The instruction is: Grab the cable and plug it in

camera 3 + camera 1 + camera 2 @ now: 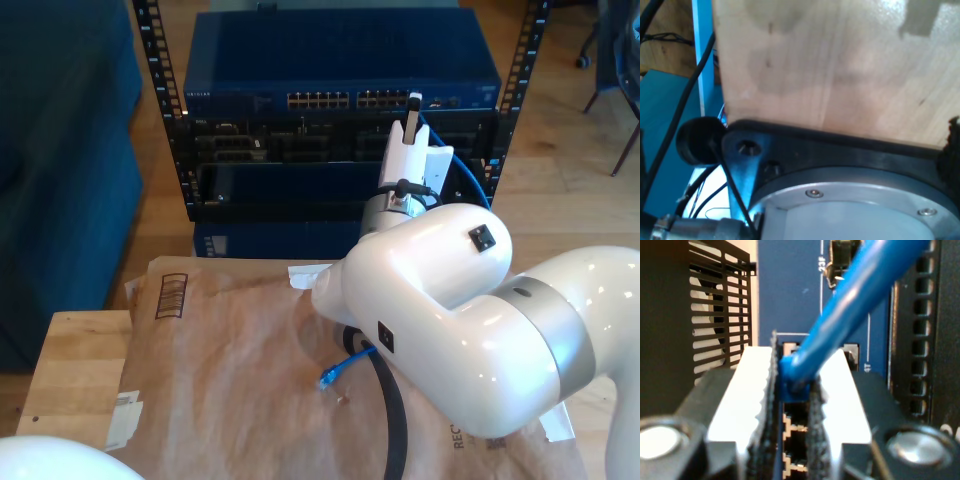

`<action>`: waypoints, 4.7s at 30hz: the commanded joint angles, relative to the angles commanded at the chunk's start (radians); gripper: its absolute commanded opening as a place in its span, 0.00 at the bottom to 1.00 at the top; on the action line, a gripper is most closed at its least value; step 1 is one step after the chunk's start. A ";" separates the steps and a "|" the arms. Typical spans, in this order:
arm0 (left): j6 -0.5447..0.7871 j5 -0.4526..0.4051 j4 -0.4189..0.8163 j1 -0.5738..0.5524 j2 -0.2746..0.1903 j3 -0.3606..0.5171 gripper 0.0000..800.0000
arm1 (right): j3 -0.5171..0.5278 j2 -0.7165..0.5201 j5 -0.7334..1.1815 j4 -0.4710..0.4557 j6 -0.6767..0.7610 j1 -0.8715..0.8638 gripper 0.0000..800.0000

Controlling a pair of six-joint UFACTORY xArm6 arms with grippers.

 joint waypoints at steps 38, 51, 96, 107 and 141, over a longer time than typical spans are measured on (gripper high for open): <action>0.000 0.000 0.000 -0.002 0.000 0.000 1.00 | 0.114 -0.083 0.003 0.003 0.011 0.005 0.03; 0.000 0.000 0.000 0.000 0.000 0.000 1.00 | 0.517 -0.410 0.167 -0.003 0.005 0.018 0.51; 0.000 0.000 0.000 -0.002 0.000 0.000 1.00 | 0.916 -1.514 2.527 -0.626 -0.942 -1.619 0.99; 0.000 0.000 0.000 0.000 0.000 0.000 1.00 | 1.135 -1.600 2.535 -0.658 -1.272 -1.923 0.99; 0.000 0.000 0.000 0.000 0.000 0.000 1.00 | 1.453 -1.588 2.193 -0.654 -1.293 -1.972 0.99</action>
